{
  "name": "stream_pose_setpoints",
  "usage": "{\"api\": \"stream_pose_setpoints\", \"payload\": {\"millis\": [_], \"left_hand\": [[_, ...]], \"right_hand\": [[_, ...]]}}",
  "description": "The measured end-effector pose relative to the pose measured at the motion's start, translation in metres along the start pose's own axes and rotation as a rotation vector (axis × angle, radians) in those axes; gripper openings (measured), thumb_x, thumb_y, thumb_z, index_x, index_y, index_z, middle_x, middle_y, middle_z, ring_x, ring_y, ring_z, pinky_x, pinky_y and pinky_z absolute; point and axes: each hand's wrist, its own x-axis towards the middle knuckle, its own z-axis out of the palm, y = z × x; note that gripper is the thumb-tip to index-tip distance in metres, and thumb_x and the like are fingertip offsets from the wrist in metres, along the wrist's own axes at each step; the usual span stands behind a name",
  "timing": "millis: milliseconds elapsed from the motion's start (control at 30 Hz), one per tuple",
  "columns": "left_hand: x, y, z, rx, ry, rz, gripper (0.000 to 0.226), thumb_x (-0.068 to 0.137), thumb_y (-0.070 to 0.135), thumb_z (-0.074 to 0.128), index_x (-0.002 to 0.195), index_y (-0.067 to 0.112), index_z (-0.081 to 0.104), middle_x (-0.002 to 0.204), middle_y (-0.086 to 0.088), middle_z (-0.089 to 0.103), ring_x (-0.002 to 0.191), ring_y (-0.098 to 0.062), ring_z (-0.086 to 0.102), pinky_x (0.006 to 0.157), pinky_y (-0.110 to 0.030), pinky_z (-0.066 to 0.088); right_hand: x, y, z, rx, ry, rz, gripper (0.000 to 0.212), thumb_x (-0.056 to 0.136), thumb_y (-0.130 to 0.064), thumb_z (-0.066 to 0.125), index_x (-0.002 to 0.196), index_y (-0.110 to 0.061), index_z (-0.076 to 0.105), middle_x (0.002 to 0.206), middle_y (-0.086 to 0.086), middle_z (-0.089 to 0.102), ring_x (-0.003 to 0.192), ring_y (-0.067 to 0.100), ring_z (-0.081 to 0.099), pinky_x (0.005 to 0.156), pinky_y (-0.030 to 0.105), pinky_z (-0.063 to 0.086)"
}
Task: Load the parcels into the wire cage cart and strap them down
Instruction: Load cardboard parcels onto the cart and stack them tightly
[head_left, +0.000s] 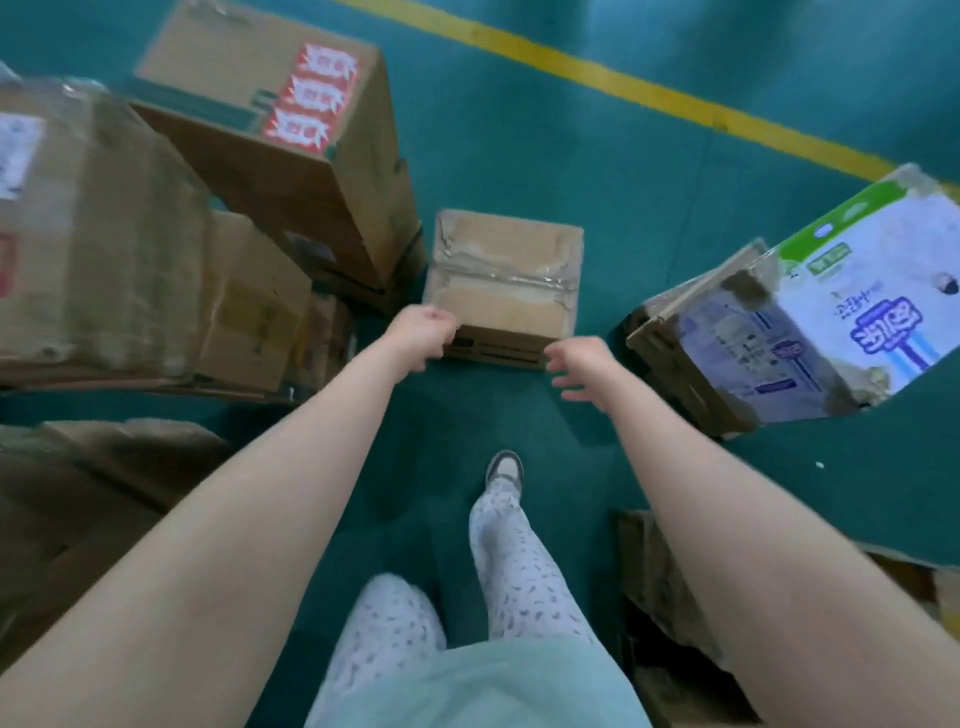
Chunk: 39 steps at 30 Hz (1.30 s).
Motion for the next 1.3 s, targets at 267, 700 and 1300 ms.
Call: {"api": "stream_pose_setpoints", "payload": {"millis": [267, 700, 1300], "left_hand": [[0.139, 0.005, 0.035, 0.074, -0.027, -0.069, 0.030, 0.096, 0.021, 0.044, 0.125, 0.018, 0.052, 0.121, -0.002, 0.053, 0.111, -0.022, 0.052, 0.079, -0.032, 0.042], [0.323, -0.082, 0.038, 0.134, 0.069, -0.223, 0.062, 0.093, 0.019, 0.053, 0.148, 0.017, 0.023, 0.146, -0.011, 0.035, 0.130, -0.029, 0.038, 0.103, -0.041, 0.035], [0.371, -0.113, 0.055, -0.003, 0.040, -0.301, 0.065, 0.089, 0.024, 0.054, 0.146, 0.011, 0.026, 0.144, -0.010, 0.039, 0.128, -0.028, 0.041, 0.100, -0.040, 0.036]], "right_hand": [[0.139, -0.010, -0.002, -0.084, 0.020, 0.019, 0.009, 0.095, -0.017, 0.045, 0.096, -0.015, 0.053, 0.116, 0.011, 0.061, 0.098, 0.026, 0.059, 0.086, 0.038, 0.049], [0.318, 0.032, 0.032, -0.168, 0.223, 0.110, 0.028, 0.091, -0.014, 0.044, 0.117, -0.009, 0.053, 0.117, 0.009, 0.052, 0.108, 0.029, 0.052, 0.097, 0.041, 0.047], [0.367, 0.043, 0.036, 0.180, 0.384, 0.242, 0.057, 0.078, -0.011, 0.060, 0.133, -0.005, 0.043, 0.130, 0.010, 0.050, 0.110, 0.029, 0.053, 0.088, 0.035, 0.050]]}}
